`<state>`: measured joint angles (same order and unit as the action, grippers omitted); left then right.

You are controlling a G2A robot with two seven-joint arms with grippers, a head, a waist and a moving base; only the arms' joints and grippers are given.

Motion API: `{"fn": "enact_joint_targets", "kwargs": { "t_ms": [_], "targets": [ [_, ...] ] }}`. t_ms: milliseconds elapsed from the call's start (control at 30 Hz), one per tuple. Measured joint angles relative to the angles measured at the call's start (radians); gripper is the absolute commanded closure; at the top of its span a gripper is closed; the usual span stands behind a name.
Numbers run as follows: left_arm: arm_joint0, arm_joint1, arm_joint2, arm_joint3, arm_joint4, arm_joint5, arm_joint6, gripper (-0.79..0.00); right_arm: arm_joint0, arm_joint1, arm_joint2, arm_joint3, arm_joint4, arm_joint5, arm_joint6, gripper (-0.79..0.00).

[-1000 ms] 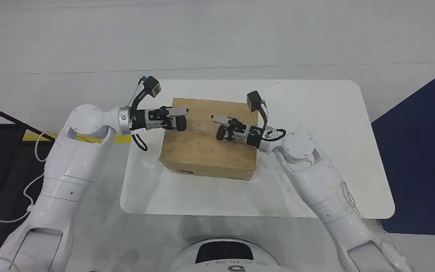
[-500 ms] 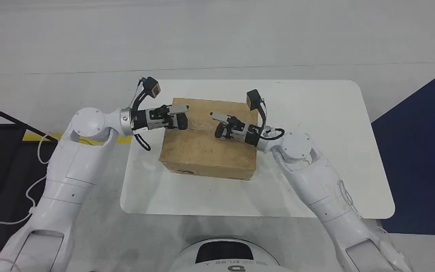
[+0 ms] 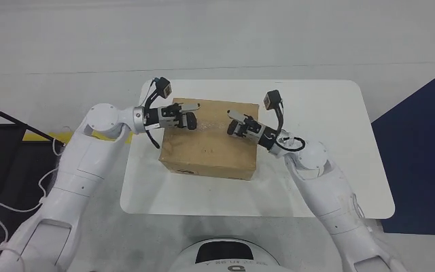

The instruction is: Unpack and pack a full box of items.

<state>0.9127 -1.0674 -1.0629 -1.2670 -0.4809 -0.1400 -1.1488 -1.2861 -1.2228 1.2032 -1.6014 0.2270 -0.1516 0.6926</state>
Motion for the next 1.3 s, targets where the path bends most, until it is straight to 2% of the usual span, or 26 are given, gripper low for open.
{"fn": "enact_joint_targets", "kwargs": {
  "t_ms": [267, 867, 1100, 1300],
  "targets": [
    [-0.055, -0.033, 0.092, 0.052, 0.007, 0.001, 0.011, -0.785, 0.018, 0.002, -0.025, 0.039, -0.025, 0.078, 0.037, -0.785],
    [-0.093, -0.069, 0.149, 0.153, -0.031, 0.011, 0.014, -0.785, 0.006, 0.007, -0.015, 0.035, -0.008, 0.036, 0.03, -0.785],
    [-0.083, -0.062, 0.122, 0.194, -0.017, -0.024, -0.023, -0.785, 0.01, 0.009, -0.013, 0.03, -0.008, 0.036, 0.037, -0.785],
    [-0.046, -0.035, 0.035, 0.199, -0.042, -0.054, -0.054, -0.785, 0.013, 0.011, -0.013, 0.03, -0.007, 0.036, 0.039, -0.785]
  ]
}}
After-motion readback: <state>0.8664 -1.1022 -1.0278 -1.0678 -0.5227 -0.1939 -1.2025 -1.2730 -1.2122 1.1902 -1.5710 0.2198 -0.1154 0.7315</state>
